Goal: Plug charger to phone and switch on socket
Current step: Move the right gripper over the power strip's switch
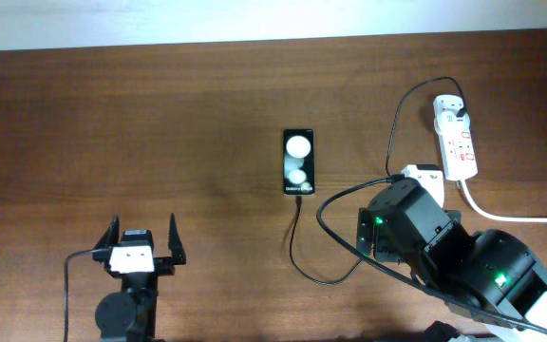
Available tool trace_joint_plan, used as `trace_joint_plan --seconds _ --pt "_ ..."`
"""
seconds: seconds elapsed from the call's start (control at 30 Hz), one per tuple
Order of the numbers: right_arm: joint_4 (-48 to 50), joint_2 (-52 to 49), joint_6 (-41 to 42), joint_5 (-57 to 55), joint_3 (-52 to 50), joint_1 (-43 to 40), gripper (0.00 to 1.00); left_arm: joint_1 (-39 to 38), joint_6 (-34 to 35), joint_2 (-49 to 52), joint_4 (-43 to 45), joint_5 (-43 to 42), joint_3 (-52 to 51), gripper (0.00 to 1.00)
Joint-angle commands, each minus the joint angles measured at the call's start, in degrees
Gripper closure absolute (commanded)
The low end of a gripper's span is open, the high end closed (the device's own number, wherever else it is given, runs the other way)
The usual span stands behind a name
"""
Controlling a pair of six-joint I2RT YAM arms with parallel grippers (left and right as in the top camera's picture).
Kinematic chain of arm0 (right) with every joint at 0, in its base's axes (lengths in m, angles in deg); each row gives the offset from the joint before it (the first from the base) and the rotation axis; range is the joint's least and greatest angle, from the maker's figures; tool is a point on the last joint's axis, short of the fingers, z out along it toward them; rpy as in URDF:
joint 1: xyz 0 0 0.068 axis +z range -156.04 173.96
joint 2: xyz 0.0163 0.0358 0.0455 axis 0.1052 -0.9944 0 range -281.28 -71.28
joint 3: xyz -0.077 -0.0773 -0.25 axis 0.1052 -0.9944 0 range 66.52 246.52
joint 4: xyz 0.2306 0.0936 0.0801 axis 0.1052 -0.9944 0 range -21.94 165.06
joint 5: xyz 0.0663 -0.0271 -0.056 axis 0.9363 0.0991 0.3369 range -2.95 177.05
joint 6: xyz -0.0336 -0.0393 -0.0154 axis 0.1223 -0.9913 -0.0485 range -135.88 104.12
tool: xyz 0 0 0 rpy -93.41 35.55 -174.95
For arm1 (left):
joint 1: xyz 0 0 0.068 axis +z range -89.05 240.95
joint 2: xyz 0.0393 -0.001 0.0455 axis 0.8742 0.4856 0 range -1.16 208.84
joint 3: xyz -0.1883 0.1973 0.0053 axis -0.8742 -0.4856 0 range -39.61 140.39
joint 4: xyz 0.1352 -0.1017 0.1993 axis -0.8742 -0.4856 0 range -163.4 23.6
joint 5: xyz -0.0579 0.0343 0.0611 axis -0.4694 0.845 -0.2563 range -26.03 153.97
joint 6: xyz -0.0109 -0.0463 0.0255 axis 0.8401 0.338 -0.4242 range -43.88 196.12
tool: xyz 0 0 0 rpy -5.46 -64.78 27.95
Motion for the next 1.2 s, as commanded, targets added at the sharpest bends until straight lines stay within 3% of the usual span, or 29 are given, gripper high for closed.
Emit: trace_joint_plan --seconds 0.0,0.1,0.2,0.23,0.4,0.6,0.8,1.17 --pt "0.6 -0.1 0.3 0.1 0.6 -0.3 0.01 0.3 -3.0 -0.3 0.0 -1.2 -0.5 0.01" --pt "0.7 -1.2 0.3 0.1 0.6 -0.3 0.01 0.3 -3.0 -0.3 0.0 -1.2 -0.5 0.01" --pt "2.3 -4.3 0.9 0.1 0.6 -0.3 0.57 0.3 -3.0 -0.3 0.0 -1.2 -0.5 0.01" --pt "2.3 -5.7 3.3 0.1 0.6 -0.3 0.68 0.3 -3.0 -0.3 0.0 -1.2 -0.5 0.01" --pt "2.3 -9.0 7.0 2.3 0.7 -4.1 0.96 0.3 -3.0 -0.3 0.0 -1.2 -0.5 0.01" --pt "2.1 -10.1 -0.1 11.5 2.7 -30.2 0.96 0.3 -3.0 -0.3 0.0 -1.2 -0.5 0.01" --pt "2.1 -19.2 -2.6 18.3 7.2 -49.3 0.96 0.3 -3.0 -0.3 0.0 -1.2 -0.5 0.01" --pt "3.3 -50.7 -3.8 20.1 32.6 -56.1 0.96 0.3 -3.0 -0.3 0.0 -1.2 -0.5 0.01"
